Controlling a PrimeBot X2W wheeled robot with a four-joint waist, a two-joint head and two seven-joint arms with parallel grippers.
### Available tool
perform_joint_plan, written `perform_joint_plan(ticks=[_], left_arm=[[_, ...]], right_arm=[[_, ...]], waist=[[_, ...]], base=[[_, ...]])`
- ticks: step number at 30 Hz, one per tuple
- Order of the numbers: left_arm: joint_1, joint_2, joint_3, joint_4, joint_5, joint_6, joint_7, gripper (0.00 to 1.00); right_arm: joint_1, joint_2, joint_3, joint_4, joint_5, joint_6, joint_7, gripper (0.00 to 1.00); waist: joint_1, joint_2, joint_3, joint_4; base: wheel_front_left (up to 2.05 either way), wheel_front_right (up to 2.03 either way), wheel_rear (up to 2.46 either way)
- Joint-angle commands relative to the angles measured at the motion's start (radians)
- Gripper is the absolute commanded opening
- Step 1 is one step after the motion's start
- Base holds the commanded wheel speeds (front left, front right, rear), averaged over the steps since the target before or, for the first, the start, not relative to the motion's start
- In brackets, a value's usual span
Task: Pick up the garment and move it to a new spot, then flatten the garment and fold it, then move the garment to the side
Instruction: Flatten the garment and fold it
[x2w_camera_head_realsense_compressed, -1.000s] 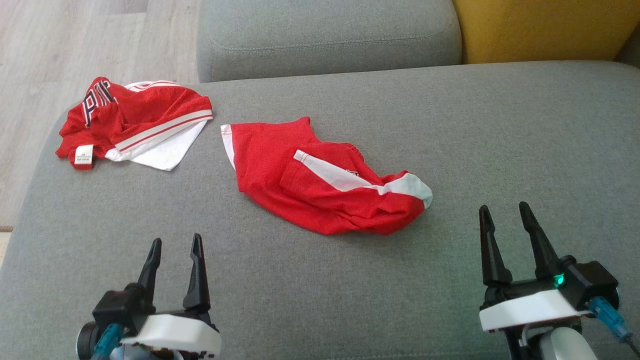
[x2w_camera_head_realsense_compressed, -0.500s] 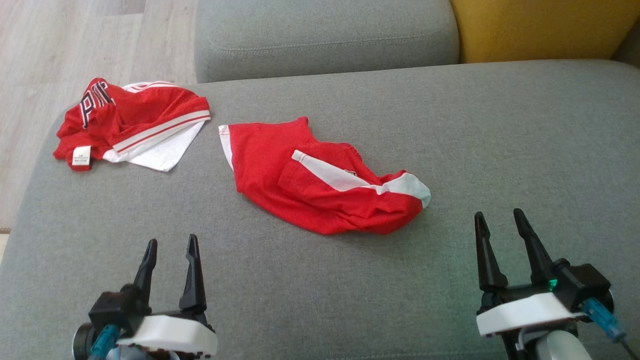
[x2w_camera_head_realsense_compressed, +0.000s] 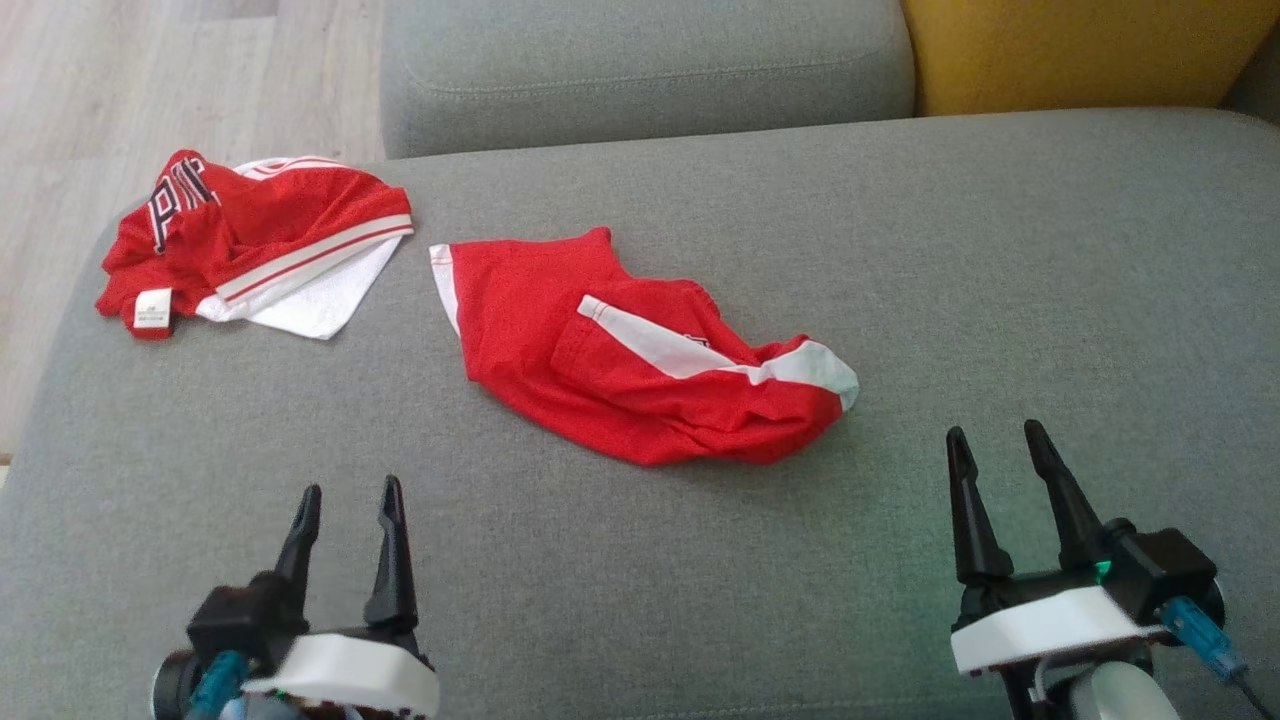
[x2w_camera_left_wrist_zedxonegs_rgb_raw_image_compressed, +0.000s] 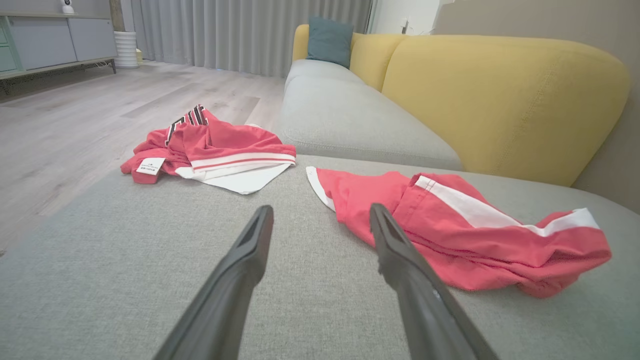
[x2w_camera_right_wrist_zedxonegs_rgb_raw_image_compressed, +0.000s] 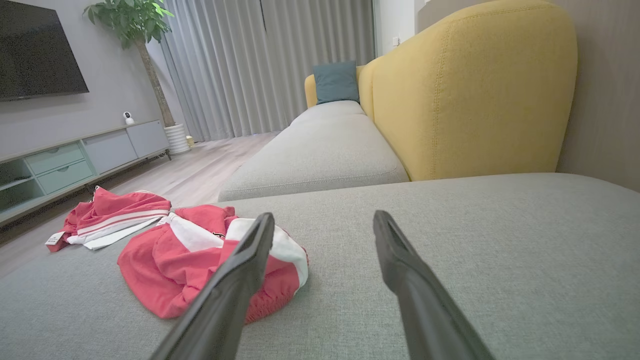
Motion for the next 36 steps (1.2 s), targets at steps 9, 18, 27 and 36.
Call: perform_joint_plan(ticks=[9, 18, 27, 36], left_arm=[[-0.175, -0.005, -0.051, 0.093, 0.064, -0.061, -0.012, 1.00], [-0.423, -0.002, -0.100, 0.303, 0.073, -0.123, 0.048, 1.00], [-0.619, 0.016, -0.091, 0.429, 0.054, -0.146, 0.083, 1.00], [-0.694, 0.018, -0.098, 0.491, 0.035, -0.157, 0.087, 1.00]], right_arm=[[-0.071, -0.004, 0.030, -0.035, -0.006, 0.008, -0.006, 1.00], [-0.131, -0.004, 0.044, -0.050, 0.002, 0.008, -0.006, 1.00], [-0.174, -0.004, 0.044, -0.061, 0.024, 0.008, -0.006, 1.00], [-0.188, -0.004, 0.044, -0.063, 0.035, 0.008, -0.006, 1.00]], waist=[[0.0000, -0.0001, 0.056, -0.028], [0.0000, -0.0001, 0.170, -0.103], [0.0000, -0.0001, 0.260, -0.165], [0.0000, -0.0001, 0.284, -0.187]], base=[[0.00, 0.00, 0.00], [0.00, 0.00, 0.00], [0.00, 0.00, 0.00], [0.00, 0.00, 0.00]])
